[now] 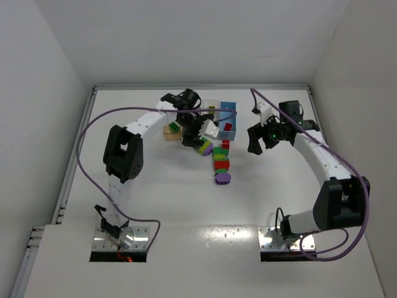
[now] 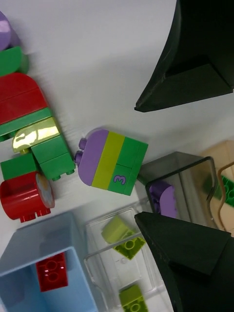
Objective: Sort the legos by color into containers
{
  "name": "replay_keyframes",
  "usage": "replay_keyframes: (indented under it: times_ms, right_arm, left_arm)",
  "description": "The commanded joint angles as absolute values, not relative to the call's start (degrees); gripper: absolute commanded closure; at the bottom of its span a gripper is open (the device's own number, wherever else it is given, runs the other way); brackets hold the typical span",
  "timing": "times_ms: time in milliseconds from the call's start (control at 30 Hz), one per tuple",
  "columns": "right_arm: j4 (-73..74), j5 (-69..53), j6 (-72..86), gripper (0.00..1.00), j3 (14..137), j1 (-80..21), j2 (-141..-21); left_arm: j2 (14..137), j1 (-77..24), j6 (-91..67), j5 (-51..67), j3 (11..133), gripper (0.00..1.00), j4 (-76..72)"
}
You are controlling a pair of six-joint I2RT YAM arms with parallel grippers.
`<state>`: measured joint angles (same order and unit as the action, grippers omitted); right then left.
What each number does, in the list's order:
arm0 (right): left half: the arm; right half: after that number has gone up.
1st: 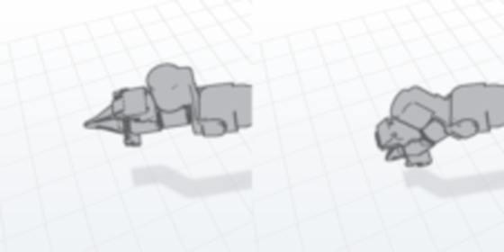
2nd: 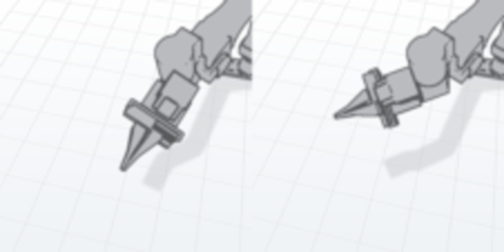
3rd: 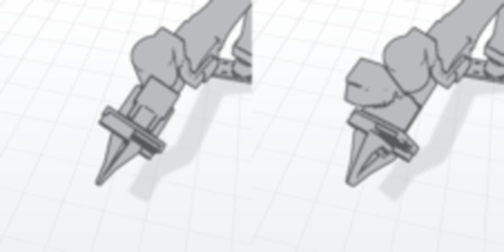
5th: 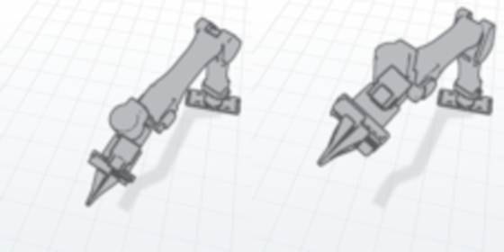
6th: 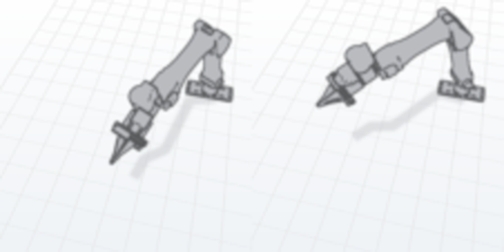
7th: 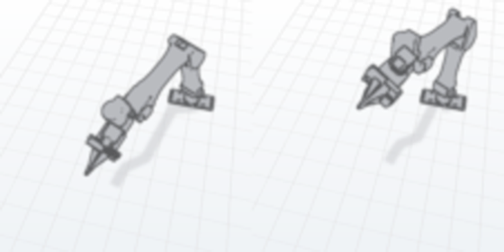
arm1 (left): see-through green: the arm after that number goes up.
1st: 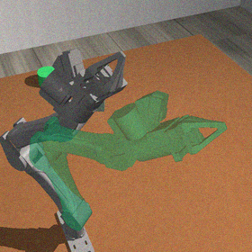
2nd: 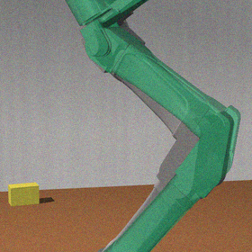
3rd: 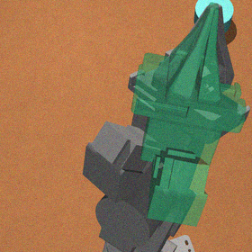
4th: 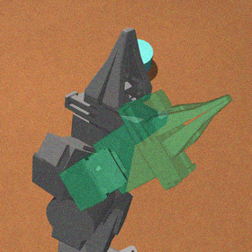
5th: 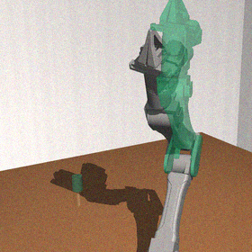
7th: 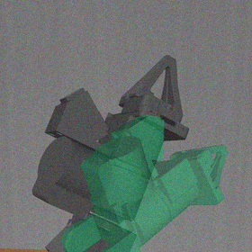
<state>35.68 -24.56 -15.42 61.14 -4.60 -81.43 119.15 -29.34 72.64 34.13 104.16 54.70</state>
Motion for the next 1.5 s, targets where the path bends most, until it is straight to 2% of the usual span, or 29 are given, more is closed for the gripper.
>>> replay_keyframes:
  times_ms: [0, 267, 533, 1467]
  right_arm:
    - [34.89, -22.95, -15.38, 0.13, 60.73, -3.43, -79.63]
    - [34.89, -21.88, -14.85, 0.12, 60.73, 0.26, -79.63]
    - [34.89, -23.55, -14.85, 0.12, 60.73, 1.93, -80.68]
    - [35.94, -25.75, -14.85, 0.12, 62.40, 3.60, -84.20]
  left_arm:
    - [122.51, -30.67, 84.54, 35.33, 109.85, 0.08, 63.71]
    - [127.26, -32.34, 90.70, 33.31, 113.38, 0.03, 67.59]
    - [129.11, -32.96, 88.25, 32.78, 113.38, 0.00, 64.17]
    - [135.18, -32.43, 87.63, 27.94, 116.37, 0.00, 61.87]
